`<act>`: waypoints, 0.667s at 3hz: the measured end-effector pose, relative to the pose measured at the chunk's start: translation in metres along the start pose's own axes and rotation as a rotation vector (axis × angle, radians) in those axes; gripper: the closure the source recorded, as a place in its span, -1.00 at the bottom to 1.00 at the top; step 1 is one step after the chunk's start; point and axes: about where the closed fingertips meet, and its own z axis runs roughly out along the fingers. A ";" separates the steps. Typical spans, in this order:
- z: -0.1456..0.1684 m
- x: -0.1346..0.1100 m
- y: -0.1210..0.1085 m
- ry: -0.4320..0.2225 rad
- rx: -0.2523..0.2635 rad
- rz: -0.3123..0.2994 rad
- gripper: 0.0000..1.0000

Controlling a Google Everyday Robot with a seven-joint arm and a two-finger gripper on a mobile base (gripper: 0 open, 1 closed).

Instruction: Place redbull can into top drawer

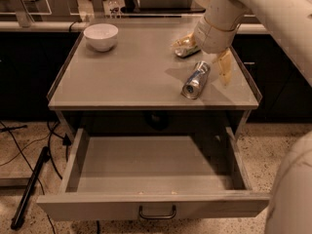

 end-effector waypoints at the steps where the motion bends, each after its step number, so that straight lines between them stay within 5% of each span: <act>1: 0.004 -0.012 0.003 -0.032 -0.007 -0.071 -1.00; 2: 0.012 -0.017 -0.005 -0.029 -0.004 -0.108 -1.00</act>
Offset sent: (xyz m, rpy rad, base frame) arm -0.0091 0.0248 -0.0134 -0.0187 -0.0004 0.1483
